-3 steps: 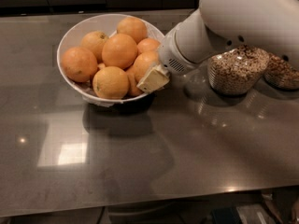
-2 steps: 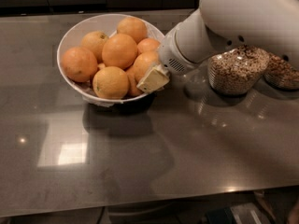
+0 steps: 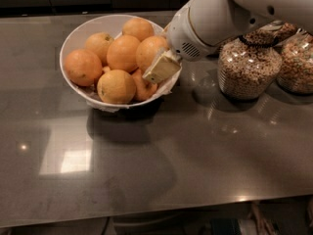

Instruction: Pick orange from white bowl

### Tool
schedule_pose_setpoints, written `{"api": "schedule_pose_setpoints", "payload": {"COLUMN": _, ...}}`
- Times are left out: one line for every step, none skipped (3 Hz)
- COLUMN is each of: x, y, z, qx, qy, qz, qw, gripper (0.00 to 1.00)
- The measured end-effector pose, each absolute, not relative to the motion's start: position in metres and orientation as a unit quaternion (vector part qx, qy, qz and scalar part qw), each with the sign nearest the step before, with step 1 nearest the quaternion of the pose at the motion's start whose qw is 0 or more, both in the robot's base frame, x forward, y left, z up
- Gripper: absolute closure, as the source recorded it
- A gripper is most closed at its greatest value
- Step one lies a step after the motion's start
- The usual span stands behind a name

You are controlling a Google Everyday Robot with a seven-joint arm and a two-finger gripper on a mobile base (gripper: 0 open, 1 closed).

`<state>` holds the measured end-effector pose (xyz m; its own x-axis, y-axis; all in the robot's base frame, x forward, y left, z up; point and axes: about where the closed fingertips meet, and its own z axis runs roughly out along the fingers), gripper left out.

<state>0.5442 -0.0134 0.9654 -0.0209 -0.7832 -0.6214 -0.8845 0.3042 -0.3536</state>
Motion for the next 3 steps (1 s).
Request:
{"api": "schedule_pose_setpoints", "payload": {"x": 0.541, "y": -0.012, "z": 0.986, "qx": -0.605, "qy": 0.674, "qz": 0.088, "qw": 0.415, "gripper": 1.00}}
{"api": "schedule_pose_setpoints", "payload": {"x": 0.530, "y": -0.003, "z": 0.999, "qx": -0.644, "qy": 0.618, "qz": 0.128, "qw": 0.433, "gripper": 1.00}}
{"api": "schedule_pose_setpoints", "payload": {"x": 0.528, "y": 0.000, "z": 1.001, "qx": -0.658, "qy": 0.602, "qz": 0.120, "qw": 0.435, "gripper": 1.00}}
